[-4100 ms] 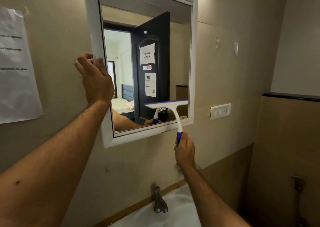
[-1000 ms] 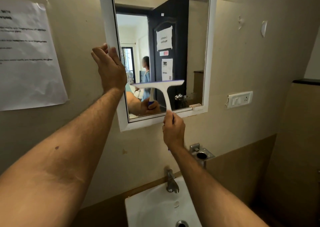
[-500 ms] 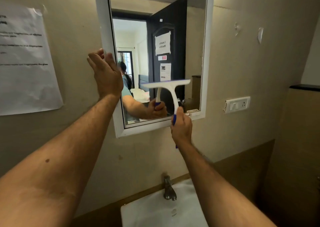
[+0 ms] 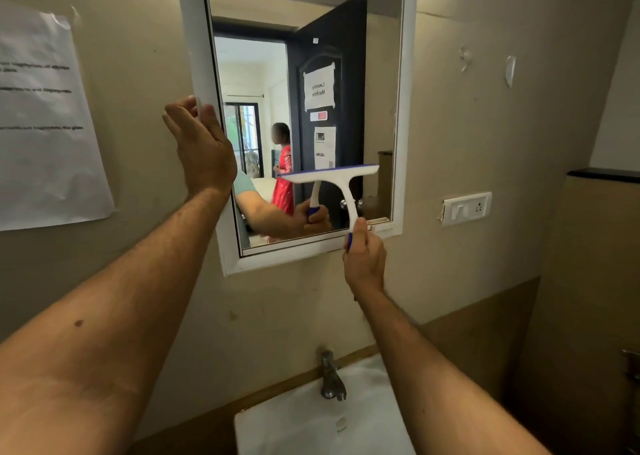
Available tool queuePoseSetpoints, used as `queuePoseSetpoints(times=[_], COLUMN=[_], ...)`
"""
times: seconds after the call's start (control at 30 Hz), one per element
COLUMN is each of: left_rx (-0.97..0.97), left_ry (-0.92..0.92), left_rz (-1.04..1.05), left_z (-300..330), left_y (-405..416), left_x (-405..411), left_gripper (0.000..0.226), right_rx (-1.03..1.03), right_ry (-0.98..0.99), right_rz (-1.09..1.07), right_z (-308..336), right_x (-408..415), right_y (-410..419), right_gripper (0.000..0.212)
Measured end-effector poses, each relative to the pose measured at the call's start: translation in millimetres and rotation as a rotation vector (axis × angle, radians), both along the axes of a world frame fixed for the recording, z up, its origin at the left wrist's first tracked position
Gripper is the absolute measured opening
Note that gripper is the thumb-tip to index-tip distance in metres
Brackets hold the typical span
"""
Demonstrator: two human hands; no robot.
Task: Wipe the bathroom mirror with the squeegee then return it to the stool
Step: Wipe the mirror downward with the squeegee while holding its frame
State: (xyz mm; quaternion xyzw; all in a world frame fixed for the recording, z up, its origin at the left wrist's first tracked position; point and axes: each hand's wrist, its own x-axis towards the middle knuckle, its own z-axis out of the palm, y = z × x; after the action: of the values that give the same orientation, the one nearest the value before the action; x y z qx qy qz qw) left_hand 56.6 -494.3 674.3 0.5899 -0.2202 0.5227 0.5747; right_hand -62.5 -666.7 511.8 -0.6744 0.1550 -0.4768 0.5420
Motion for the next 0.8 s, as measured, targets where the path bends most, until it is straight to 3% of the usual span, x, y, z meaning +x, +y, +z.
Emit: queuePoseSetpoints(times=[0.23, 0.53, 0.8], left_rx=[0.007, 0.008, 0.008], left_ry=[0.001, -0.001, 0.018], left_rz=[-0.011, 0.001, 0.011], left_z=[3.4, -1.2, -2.2], left_y=[-2.0, -1.6, -4.5], left_x=[1.0, 3.0, -1.6], left_gripper=[0.038, 0.039, 0.039], right_rx=[0.066, 0.022, 0.08], right_ry=[0.053, 0.02, 0.063], right_rz=[-0.016, -0.031, -0.07], right_z=[-62.2, -25.6, -80.4], right_x=[-12.8, -5.9, -8.9], right_y=[-15.2, -20.3, -24.5], right_gripper=[0.044, 0.049, 0.047])
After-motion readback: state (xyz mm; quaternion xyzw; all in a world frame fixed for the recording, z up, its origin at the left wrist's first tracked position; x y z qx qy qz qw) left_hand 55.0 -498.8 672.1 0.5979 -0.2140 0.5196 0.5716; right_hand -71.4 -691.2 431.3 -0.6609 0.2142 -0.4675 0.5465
